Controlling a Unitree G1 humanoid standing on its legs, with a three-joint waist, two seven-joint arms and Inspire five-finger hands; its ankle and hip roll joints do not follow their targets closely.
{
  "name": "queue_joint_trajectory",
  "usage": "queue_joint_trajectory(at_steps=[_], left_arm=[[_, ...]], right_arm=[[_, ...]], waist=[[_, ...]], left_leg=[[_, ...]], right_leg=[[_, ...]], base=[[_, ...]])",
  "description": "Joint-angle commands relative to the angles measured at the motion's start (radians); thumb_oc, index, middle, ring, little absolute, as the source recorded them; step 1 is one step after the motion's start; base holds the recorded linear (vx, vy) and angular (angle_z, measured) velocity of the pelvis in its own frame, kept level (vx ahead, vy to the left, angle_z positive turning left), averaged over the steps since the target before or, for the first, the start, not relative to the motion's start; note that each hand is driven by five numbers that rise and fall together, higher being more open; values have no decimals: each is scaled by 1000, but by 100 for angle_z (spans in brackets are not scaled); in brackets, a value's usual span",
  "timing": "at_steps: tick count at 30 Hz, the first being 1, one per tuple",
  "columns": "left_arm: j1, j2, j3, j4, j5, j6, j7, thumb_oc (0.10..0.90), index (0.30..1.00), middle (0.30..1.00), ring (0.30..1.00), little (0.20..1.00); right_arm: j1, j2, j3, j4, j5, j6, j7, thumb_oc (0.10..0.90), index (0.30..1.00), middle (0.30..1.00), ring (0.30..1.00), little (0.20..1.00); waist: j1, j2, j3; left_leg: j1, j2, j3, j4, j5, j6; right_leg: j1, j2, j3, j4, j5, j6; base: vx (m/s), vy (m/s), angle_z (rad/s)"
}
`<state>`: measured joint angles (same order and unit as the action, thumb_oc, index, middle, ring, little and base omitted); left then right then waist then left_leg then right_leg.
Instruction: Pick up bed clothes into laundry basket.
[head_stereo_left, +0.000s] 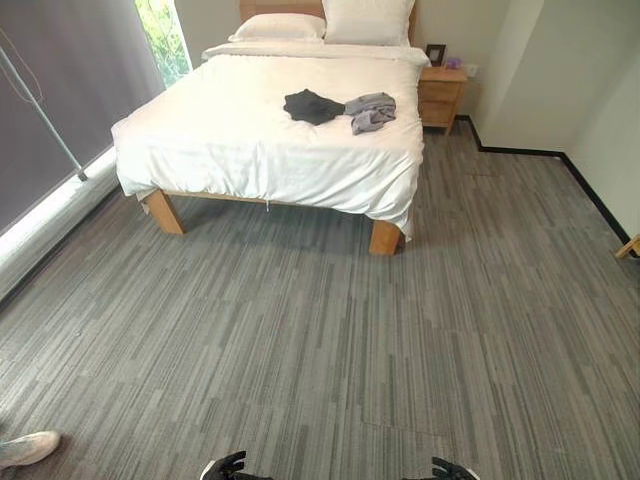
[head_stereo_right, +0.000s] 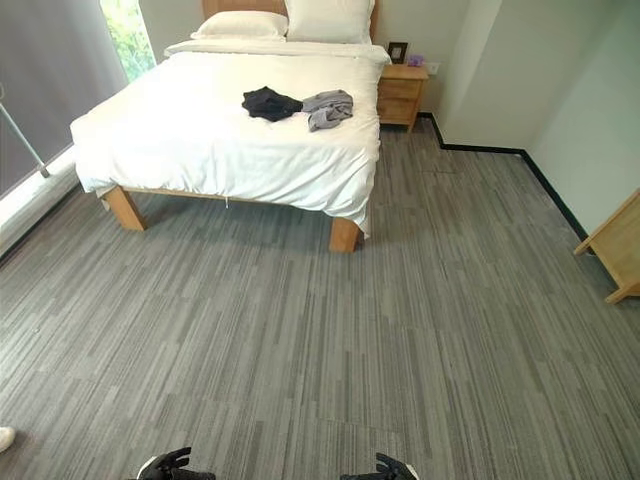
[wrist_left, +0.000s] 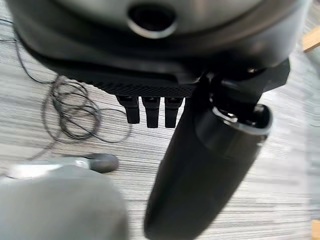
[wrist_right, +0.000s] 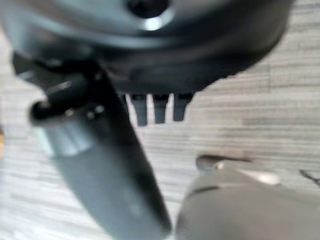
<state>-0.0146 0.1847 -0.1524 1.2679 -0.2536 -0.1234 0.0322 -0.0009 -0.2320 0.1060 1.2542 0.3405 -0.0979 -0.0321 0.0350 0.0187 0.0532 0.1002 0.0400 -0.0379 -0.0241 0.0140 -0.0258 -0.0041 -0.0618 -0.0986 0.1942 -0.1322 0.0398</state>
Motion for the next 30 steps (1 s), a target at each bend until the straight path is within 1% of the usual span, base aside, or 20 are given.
queue_joint_trajectory(at_steps=[1, 2, 4, 7, 9, 11, 12, 13, 16, 17, 18, 20, 21, 23, 25, 26, 27, 28, 29, 30], left_arm=[[-110, 76, 61, -162, -80, -93, 44, 800, 900, 900, 900, 900], [-121, 103, 60, -302, -88, -105, 77, 800, 900, 900, 900, 900], [-116, 138, 68, -484, -72, -117, 127, 800, 900, 900, 900, 900], [-101, 176, 79, -679, -20, -114, 168, 800, 900, 900, 900, 900], [-88, 178, 91, -741, -14, -119, 178, 800, 900, 900, 900, 900], [-70, 165, 106, -805, -36, -122, 181, 800, 900, 900, 900, 900], [-68, 165, 106, -807, -36, -121, 181, 800, 900, 900, 900, 900], [-44, 147, 115, -838, -70, -124, 170, 800, 900, 900, 900, 900], [-33, 136, 116, -837, -90, -123, 163, 800, 900, 900, 900, 900], [-9, 129, 125, -868, -103, -118, 156, 800, 900, 900, 900, 900], [-8, 129, 125, -869, -103, -118, 156, 800, 900, 900, 900, 900], [10, 125, 134, -885, -112, -122, 158, 800, 900, 900, 900, 900], [10, 125, 134, -885, -112, -122, 158, 800, 900, 900, 900, 900], [10, 125, 139, -899, -131, -127, 161, 800, 900, 900, 900, 900], [-6, 134, 128, -904, -129, -125, 172, 800, 900, 900, 900, 900], [-17, 143, 122, -912, -117, -121, 175, 800, 900, 900, 900, 900], [-37, 153, 113, -909, -101, -115, 184, 800, 900, 900, 900, 900], [-41, 156, 114, -922, -99, -111, 185, 800, 900, 900, 900, 900], [-47, 160, 115, -928, -94, -111, 190, 800, 900, 900, 900, 900], [-47, 159, 115, -928, -93, -111, 191, 800, 900, 900, 900, 900]], right_arm=[[-90, -40, -12, -159, 82, -72, -46, 800, 900, 900, 900, 900], [-94, -58, -29, -281, 102, -88, -65, 800, 900, 900, 900, 900], [-83, -73, -45, -480, 116, -105, -85, 800, 900, 900, 900, 900], [-53, -76, -79, -671, 122, -128, -109, 800, 900, 900, 900, 900], [-36, -79, -95, -734, 99, -140, -119, 800, 900, 900, 900, 900], [-14, -70, -102, -793, 114, -149, -111, 800, 900, 900, 900, 900], [-12, -70, -101, -795, 114, -149, -111, 800, 900, 900, 900, 900], [17, -57, -103, -838, 137, -156, -95, 800, 900, 900, 900, 900], [28, -48, -97, -854, 149, -159, -86, 800, 900, 900, 900, 900], [38, -34, -97, -883, 175, -168, -74, 800, 900, 900, 900, 900], [38, -34, -97, -884, 175, -168, -74, 800, 900, 900, 900, 900], [21, -23, -98, -904, 193, -185, -76, 800, 900, 900, 900, 900], [21, -23, -98, -904, 192, -185, -76, 800, 900, 900, 900, 900], [5, -23, -95, -924, 196, -193, -82, 800, 900, 900, 900, 900], [-17, -21, -88, -951, 204, -202, -97, 800, 900, 900, 900, 900], [-25, -18, -87, -964, 214, -207, -102, 800, 900, 900, 900, 900], [-27, -11, -77, -974, 208, -206, -113, 800, 900, 900, 900, 900], [-20, -4, -73, -996, 209, -204, -110, 800, 900, 900, 900, 900], [-13, 1, -66, -998, 205, -205, -107, 800, 900, 900, 900, 900], [-13, 0, -66, -998, 205, -205, -107, 800, 900, 900, 900, 900]], waist=[[-13, -58, 24], [-16, -56, 26], [-18, -55, 30], [-19, -55, 31], [-19, -54, 33], [-18, -55, 34], [-18, -55, 33], [-18, -57, 36], [-17, -59, 37], [-17, -59, 42], [-16, -60, 41], [-14, -59, 51], [-13, -59, 51], [-11, -56, 63], [-12, -48, 91], [-17, -46, 106], [-31, -34, 131], [-42, -24, 144], [-51, -21, 161], [-51, -22, 162]], left_leg=[[10, -45, -21, -63, -23, 0], [9, -45, -19, -63, -22, 0], [7, -45, -16, -63, -20, 0], [4, -45, -13, -63, -19, 2], [3, -46, -12, -63, -21, 5], [4, -47, -11, -63, -23, 6], [4, -47, -11, -63, -23, 6], [5, -48, -10, -63, -24, 7], [6, -49, -7, -63, -26, 8], [5, -52, -4, -63, -29, 11], [5, -52, -3, -63, -29, 11], [0, -61, 10, -58, -35, 20], [-1, -61, 12, -58, -35, 21], [-11, -73, 21, -49, -43, 33], [-12, -88, 19, -38, -62, 51], [-14, -99, 15, -27, -69, 63], [3, -101, 16, -28, -75, 78], [24, -97, 15, -34, -81, 83], [46, -92, 13, -40, -89, 84], [48, -92, 14, -42, -90, 84]], right_leg=[[135, -83, -20, -254, 123, 110], [132, -84, -16, -251, 124, 113], [126, -85, -14, -247, 126, 115], [122, -88, -13, -243, 127, 117], [119, -89, -11, -240, 127, 117], [117, -92, -11, -239, 126, 118], [117, -92, -11, -239, 126, 118], [116, -93, -9, -241, 127, 117], [117, -94, -9, -247, 128, 118], [115, -97, -4, -252, 133, 122], [114, -97, -3, -252, 133, 122], [95, -107, 17, -239, 139, 134], [93, -107, 18, -238, 138, 134], [56, -120, 44, -181, 133, 142], [-8, -135, 66, -44, 119, 156], [-58, -144, 84, 55, 152, 160], [-122, -149, 90, 215, 229, 151], [-171, -140, 95, 289, 239, 143], [-219, -131, 87, 332, 246, 141], [-221, -131, 89, 340, 241, 140]], base=[[-25, 23, -9], [-32, 20, -15], [-33, 19, -21], [-9, 7, -8], [0, 0, 0], [0, 0, 0], [0, 0, 0], [0, 0, 0], [22, 22, 0], [21, 32, -4], [23, 67, -4], [7, 72, -7], [-4, 63, -18], [-39, 90, -26], [-43, 148, -22], [10, 246, -29], [43, 262, -32], [121, 236, -26], [106, 97, -18], [147, 35, -17]])
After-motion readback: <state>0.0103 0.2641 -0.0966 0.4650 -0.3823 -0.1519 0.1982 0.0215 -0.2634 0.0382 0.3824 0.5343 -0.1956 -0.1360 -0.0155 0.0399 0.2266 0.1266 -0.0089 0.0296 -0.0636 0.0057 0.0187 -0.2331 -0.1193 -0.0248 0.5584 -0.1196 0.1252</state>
